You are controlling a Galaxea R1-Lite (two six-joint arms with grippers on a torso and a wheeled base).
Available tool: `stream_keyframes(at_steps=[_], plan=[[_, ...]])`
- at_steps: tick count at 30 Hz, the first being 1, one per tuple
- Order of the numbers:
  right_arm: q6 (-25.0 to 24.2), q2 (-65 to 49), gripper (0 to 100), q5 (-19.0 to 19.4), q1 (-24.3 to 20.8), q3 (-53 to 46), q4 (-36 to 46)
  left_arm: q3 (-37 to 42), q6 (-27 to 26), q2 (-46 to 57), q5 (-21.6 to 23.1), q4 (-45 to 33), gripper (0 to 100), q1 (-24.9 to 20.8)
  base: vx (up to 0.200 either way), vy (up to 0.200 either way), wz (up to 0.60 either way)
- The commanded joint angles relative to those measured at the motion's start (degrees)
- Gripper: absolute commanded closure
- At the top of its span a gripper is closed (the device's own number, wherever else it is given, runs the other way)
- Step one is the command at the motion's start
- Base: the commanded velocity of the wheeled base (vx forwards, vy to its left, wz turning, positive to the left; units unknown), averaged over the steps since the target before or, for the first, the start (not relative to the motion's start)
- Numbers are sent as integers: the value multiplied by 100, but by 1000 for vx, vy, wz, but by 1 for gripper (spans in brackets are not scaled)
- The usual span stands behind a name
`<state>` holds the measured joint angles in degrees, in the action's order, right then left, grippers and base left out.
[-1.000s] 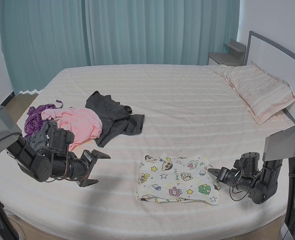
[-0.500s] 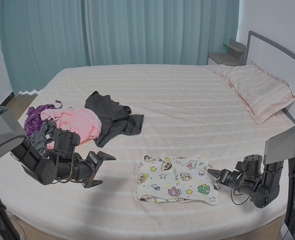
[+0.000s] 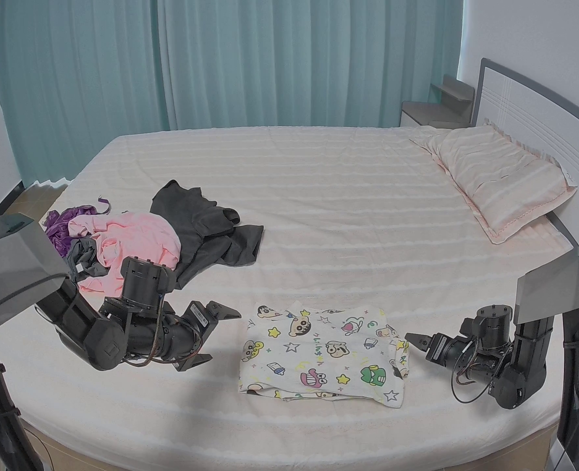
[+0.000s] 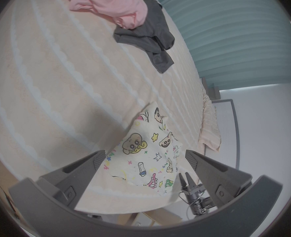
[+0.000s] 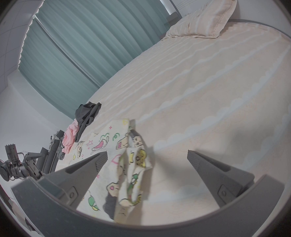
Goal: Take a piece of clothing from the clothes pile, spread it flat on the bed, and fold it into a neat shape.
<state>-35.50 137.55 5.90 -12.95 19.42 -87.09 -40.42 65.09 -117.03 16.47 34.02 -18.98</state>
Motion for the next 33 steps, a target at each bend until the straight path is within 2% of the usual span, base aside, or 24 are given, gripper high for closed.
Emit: stream_keyframes(at_steps=[1,4,7,10,16,22,24,33], plan=[[-10,194,0,16,-103,80,-1,26,-189,-241,-197,87,0,-141,0,0,0],[-18,405,0,8,-305,185,-1,-1,-804,-698,-1032,175,0,-405,0,0,0],[-18,580,0,8,-560,334,8,-9,-1174,-1032,-1498,491,0,-580,0,0,0],[-27,624,0,8,-683,528,17,-9,-1341,-1226,-1533,948,0,-580,0,0,0],[-18,721,0,148,-938,783,78,-18,-2105,-1560,-1594,1282,0,-642,0,0,0],[61,747,0,517,-1070,976,210,-326,-2228,-1850,-1823,1502,0,-747,0,0,0],[113,747,0,535,-1122,1090,289,-519,-2228,-1964,-1955,1493,0,-818,0,0,0],[219,765,0,588,-1140,1161,307,-748,-2193,-1999,-1919,1476,0,-1081,0,0,0]])
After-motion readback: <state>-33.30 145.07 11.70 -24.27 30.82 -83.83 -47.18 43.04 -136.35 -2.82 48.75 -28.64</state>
